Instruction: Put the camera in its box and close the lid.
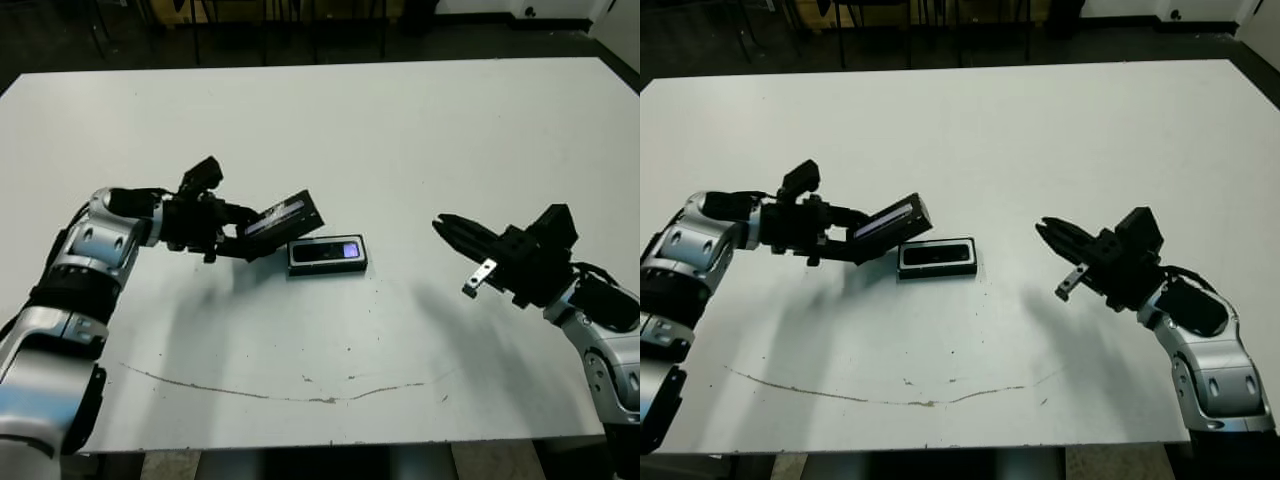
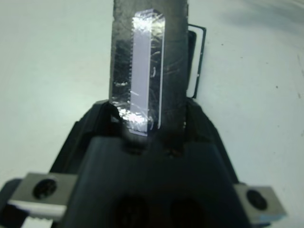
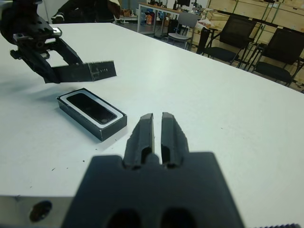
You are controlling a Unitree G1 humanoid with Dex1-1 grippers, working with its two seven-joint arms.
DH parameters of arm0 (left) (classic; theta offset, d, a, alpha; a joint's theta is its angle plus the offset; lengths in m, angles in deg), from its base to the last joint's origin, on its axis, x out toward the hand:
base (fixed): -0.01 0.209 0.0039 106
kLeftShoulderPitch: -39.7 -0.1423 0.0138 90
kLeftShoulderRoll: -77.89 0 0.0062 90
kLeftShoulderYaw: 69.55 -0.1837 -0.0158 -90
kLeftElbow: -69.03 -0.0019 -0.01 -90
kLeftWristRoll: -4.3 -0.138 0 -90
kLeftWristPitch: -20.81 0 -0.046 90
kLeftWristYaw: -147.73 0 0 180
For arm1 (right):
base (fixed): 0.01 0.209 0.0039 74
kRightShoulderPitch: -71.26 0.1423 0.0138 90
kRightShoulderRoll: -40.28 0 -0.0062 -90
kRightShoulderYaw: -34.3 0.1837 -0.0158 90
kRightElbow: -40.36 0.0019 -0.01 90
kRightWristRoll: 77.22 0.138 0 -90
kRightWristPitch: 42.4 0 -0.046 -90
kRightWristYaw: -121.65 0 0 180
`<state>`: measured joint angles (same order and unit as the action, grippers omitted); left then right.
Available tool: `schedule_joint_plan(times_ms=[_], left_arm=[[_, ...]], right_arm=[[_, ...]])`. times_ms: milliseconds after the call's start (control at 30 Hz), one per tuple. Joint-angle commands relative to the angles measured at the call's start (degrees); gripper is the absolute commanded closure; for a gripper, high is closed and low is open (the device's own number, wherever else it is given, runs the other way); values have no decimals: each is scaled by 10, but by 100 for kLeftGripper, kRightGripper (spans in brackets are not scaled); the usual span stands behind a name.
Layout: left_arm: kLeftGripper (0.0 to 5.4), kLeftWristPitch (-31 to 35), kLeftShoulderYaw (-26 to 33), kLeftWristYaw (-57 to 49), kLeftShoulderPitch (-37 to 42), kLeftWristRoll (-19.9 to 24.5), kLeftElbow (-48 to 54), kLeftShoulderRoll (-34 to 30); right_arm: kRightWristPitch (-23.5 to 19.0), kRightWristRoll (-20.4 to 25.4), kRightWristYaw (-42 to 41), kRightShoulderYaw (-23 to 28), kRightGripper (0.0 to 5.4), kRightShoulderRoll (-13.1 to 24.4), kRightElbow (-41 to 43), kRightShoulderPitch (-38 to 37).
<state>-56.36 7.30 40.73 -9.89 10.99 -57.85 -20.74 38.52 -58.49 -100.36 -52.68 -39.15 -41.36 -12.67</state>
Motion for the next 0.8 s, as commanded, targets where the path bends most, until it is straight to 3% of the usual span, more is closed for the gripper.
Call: schedule_joint_plan(times_ms=[33, 100, 233, 667, 800], left_arm=[[277, 19, -8, 8, 12, -8, -13, 5], [277, 16, -10, 15, 14, -7, -18, 8], [277, 17, -19, 34, 25, -13, -34, 11], [277, 1, -23, 112, 53, -10, -94, 19], [277, 24, -25, 112, 56, -11, -99, 25]], right_arm=[[-5, -1, 3, 0, 540, 1, -6, -8], [-15, -2, 10, -1, 540, 3, 2, -11], [11, -4, 1, -2, 540, -1, -14, -8], [5, -8, 9, -6, 540, 1, -7, -12], [1, -8, 12, -6, 540, 1, -5, -13]])
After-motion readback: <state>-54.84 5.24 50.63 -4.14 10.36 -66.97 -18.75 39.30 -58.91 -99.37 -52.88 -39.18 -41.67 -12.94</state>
